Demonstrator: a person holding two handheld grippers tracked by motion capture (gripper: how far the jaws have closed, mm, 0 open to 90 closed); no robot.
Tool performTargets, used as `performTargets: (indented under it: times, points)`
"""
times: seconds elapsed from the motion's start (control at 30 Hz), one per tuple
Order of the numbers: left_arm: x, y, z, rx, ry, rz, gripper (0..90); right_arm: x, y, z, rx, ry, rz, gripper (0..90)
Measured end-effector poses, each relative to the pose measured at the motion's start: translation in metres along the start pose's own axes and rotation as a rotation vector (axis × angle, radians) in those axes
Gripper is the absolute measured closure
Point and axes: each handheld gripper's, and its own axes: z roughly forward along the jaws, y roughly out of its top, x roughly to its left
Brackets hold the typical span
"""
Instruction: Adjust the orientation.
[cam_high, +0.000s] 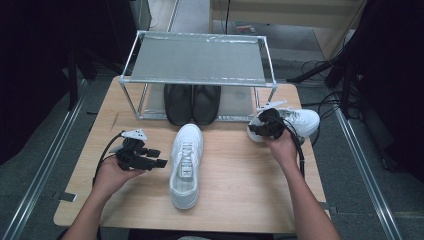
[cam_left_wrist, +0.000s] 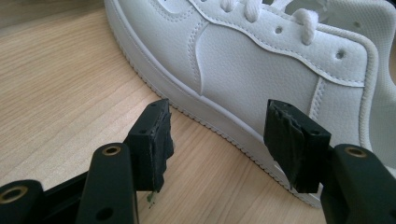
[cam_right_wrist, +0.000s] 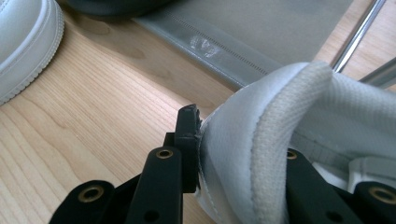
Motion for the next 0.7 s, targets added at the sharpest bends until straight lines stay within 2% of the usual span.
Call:
performTargets:
  times: [0.1,0.23,0.43,0.5,0.7]
  points:
    - [0.0,0.0,0.0,0.001,0.001,0.0,41.9,0.002,-0.001,-0.003,0.024,0.007,0.011,74.7]
    - [0.0,0.0,-0.001,-0.002,0.004,-0.002,41.9,0.006,-0.001,-0.011,0.022,0.015,0.001,74.4]
    - [0.001,0.0,-0.002,-0.007,0.003,-0.006,41.9,0.022,-0.001,-0.021,0.028,-0.014,-0.054,74.3]
    - [0.002,-0.001,-0.003,-0.01,0.008,-0.01,41.9,0.026,-0.003,-0.025,0.024,0.0,-0.056,74.3]
    - [0.002,0.0,-0.003,-0.01,0.001,-0.008,41.9,0.034,-0.006,-0.032,0.013,0.059,-0.012,73.8]
